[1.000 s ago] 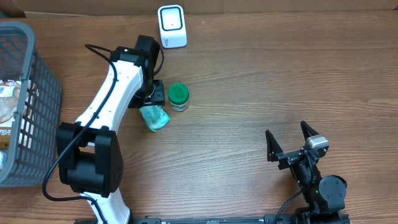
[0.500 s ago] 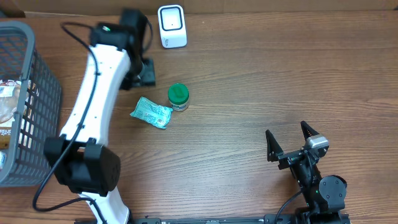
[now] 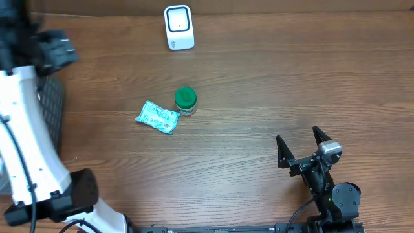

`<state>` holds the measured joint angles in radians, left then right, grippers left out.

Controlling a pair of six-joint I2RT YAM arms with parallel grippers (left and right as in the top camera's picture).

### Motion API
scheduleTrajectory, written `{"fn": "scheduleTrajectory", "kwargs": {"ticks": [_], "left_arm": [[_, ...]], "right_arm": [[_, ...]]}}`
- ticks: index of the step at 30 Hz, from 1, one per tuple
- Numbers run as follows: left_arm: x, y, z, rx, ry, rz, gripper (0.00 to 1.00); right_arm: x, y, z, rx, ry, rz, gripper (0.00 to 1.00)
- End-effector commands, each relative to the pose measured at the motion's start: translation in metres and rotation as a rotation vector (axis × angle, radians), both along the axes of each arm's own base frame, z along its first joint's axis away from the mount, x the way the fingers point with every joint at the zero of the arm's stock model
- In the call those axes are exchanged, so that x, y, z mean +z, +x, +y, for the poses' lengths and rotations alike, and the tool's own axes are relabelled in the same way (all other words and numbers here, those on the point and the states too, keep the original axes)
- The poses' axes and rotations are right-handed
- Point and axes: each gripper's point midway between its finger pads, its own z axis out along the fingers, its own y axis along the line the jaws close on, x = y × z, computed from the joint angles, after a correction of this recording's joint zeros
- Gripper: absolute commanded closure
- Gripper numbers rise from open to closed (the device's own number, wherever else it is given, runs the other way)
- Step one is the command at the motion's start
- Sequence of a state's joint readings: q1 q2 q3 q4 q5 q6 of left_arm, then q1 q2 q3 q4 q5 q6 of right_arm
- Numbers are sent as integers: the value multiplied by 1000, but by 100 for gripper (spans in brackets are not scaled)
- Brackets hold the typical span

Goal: Scan the item barcode
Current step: 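Return the left gripper to the basket and grasp the mushroom bag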

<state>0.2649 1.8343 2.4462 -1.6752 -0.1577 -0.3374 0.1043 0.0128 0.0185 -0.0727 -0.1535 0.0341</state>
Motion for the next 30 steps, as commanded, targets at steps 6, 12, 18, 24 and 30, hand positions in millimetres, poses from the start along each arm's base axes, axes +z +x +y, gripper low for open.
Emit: {"fn": "scheduleTrajectory", "kwargs": {"ticks": [6,12,18,24,30], "left_arm": [[-7,-44,112,368,-102,-87,8],[-46,-59,152,421,-98,-12,9],[-109,-64,171,404,-70,129,11],[-156,-47,183,250,3,167,9],[-170,-23,205,161,116,101,1]], "right_arm": [[-2,0,0,0,8,-1,0],[-2,0,0,0,8,-1,0],[-2,0,0,0,8,-1,0],[-2,0,0,0,8,-1,0],[-2,0,0,0,8,-1,0]]}}
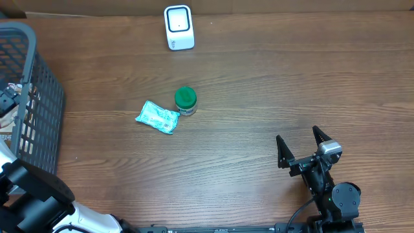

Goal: Scan the item barcode
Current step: 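Return the left gripper to the basket and grasp the mushroom bag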

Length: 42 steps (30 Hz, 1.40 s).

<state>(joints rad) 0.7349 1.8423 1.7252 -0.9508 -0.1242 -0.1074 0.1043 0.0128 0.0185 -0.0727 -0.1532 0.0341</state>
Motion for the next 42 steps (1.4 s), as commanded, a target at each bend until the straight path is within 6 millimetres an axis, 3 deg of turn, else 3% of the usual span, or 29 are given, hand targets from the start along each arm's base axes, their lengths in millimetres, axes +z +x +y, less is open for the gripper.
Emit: {"fn": "scheduleTrajectory", "kwargs": {"ticks": [1,8,15,16,21,30,35,37,41,42], "left_arm": [[-10,7,8,-106,68,36,1],[-37,30,30,-220,149,65,4],[-85,43,41,-271,132,111,1],[-100,43,41,-274,111,129,0],[-132,40,38,-279,57,173,0],[-170,30,28,-286,-26,241,2],[-183,25,15,-297,-102,253,21],[-186,24,9,-306,-131,249,39],[-187,21,6,-276,-153,250,57],[-185,20,4,-277,-155,254,67]], "right_arm": [[-2,0,0,0,8,-1,0],[-2,0,0,0,8,-1,0],[-2,0,0,0,8,-1,0],[-2,0,0,0,8,-1,0],[-2,0,0,0,8,-1,0],[-2,0,0,0,8,-1,0],[-2,0,0,0,8,-1,0],[-2,0,0,0,7,-1,0],[-2,0,0,0,8,-1,0],[-2,0,0,0,8,-1,0]]}}
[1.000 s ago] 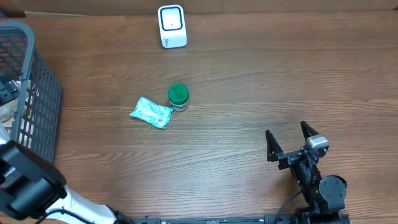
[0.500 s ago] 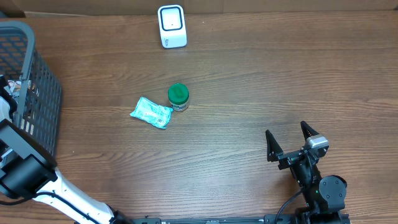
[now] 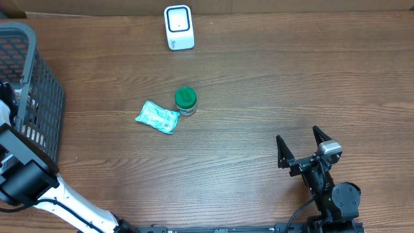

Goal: Scan the item barcode
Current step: 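Return the left gripper to the basket and grasp the mushroom bag, then lift the clear mushroom bag out and carry it toward the scanner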

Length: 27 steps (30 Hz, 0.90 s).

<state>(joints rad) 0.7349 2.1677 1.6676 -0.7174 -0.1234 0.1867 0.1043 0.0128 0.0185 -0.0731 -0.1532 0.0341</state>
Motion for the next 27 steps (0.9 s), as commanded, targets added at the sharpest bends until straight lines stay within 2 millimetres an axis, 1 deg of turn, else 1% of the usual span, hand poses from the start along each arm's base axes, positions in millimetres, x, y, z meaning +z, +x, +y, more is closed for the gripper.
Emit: {"fn": "scheduleTrajectory", "kwargs": {"ticks": [1,2,3,6,8,10,11,15,19,20,22,24,26,27], "left_arm": [[-37,-9,-21,1,-115,53,72],[-34,-8,-21,1,-113,50,76],[-31,-8,-20,1,-110,47,78],[-14,-4,-17,26,-96,20,80],[2,0,-13,43,-82,-6,80],[24,5,-9,63,-61,-41,80],[38,8,-6,72,-46,-66,80],[104,21,-1,84,28,-173,84],[182,29,-6,124,97,-344,86],[220,30,-11,131,117,-442,86],[262,30,-21,140,122,-555,86],[303,30,-35,130,112,-671,86],[339,30,-53,96,87,-777,86],[361,29,-68,64,60,-840,86]], "right_arm": [[-2,0,0,0,8,-1,0],[-2,0,0,0,8,-1,0],[-2,0,0,0,8,-1,0],[-2,0,0,0,8,-1,0],[-2,0,0,0,8,-1,0],[-2,0,0,0,8,-1,0],[-2,0,0,0,8,-1,0],[-2,0,0,0,8,-1,0],[-2,0,0,0,8,-1,0],[-2,0,0,0,7,-1,0],[-2,0,0,0,8,-1,0],[-2,0,0,0,8,-1,0],[-2,0,0,0,8,-1,0],[-2,0,0,0,8,-1,0]]}}
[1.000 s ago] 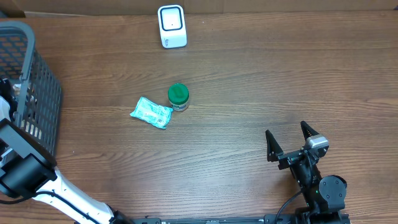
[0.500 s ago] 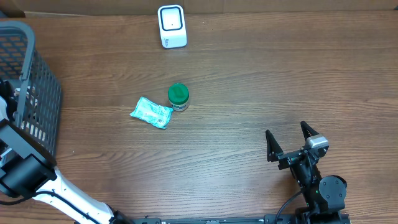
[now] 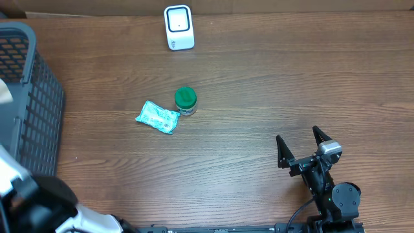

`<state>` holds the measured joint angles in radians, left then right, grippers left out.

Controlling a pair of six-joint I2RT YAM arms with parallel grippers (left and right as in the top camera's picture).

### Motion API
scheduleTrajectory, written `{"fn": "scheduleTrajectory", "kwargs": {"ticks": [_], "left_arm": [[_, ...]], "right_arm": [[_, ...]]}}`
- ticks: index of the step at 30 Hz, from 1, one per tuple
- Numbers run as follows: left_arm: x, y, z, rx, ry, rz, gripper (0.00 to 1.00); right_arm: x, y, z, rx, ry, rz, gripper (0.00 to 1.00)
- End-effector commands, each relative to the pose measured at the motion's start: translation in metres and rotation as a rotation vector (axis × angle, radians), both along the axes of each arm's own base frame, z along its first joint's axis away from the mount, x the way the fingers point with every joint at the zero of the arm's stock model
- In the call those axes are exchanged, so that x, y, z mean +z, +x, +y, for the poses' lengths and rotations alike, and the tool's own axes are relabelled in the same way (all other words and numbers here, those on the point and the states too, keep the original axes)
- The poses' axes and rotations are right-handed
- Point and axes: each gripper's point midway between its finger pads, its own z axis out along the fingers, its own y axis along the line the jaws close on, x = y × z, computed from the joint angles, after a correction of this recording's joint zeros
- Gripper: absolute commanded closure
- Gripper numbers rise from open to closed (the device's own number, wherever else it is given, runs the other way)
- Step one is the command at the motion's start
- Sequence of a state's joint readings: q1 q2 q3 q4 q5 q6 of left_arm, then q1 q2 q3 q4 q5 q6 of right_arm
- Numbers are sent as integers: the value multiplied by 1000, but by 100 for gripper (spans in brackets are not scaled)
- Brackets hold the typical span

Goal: Scan the item barcode
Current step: 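Lift the clear mushroom bag out and carry it toward the scanner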

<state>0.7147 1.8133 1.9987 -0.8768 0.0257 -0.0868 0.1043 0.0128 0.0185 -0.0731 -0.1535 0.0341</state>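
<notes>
The white barcode scanner (image 3: 178, 27) stands at the far edge of the table. A green-lidded jar (image 3: 185, 100) sits mid-table, with a teal pouch (image 3: 157, 117) lying just to its left. My right gripper (image 3: 297, 134) rests open at the near right, far from both items, with nothing between its fingers. Of my left arm (image 3: 39, 206) only a blurred dark and white part shows at the near left corner. Its gripper is out of view.
A dark mesh basket (image 3: 32, 110) fills the left edge of the table. Something pale shows inside it at the frame's edge. The wooden table (image 3: 272, 77) stretches between the scanner and my right arm.
My left arm has shifted at the near left corner and now sits lower in the frame. The jar, pouch, scanner and right gripper have not moved.
At first my left arm rose over the left side and hid most of the basket. Then it was lower and the basket showed with items inside. It stayed at the left edge after that and sits near the corner now. Nothing on the table moved.
</notes>
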Motion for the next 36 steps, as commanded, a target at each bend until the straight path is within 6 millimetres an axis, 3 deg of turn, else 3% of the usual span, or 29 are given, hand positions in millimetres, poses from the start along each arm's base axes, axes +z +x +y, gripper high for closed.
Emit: {"fn": "scheduleTrajectory", "kwargs": {"ticks": [1,4,7,10,14,18,24,27,30,36], "left_arm": [[97,-1,-60,-124,-59,-295,87],[140,-10,-115,-258,-112,-413,88],[159,-23,-169,-364,-131,-429,89],[155,-27,-223,-468,-179,-384,89],[131,-16,-303,-665,-273,-282,94],[90,0,-384,-829,-311,-132,93],[16,25,-474,-921,-284,95,87],[-26,32,-512,-956,-290,202,87],[-82,36,-552,-963,-350,334,87],[-157,31,-592,-987,-383,513,88]], "right_arm": [[-2,0,0,0,8,-1,0],[-2,0,0,0,8,-1,0],[-2,0,0,0,8,-1,0],[-2,0,0,0,8,-1,0],[-2,0,0,0,8,-1,0],[-2,0,0,0,8,-1,0],[-2,0,0,0,8,-1,0],[-2,0,0,0,8,-1,0],[-2,0,0,0,8,-1,0],[-2,0,0,0,8,-1,0]]}}
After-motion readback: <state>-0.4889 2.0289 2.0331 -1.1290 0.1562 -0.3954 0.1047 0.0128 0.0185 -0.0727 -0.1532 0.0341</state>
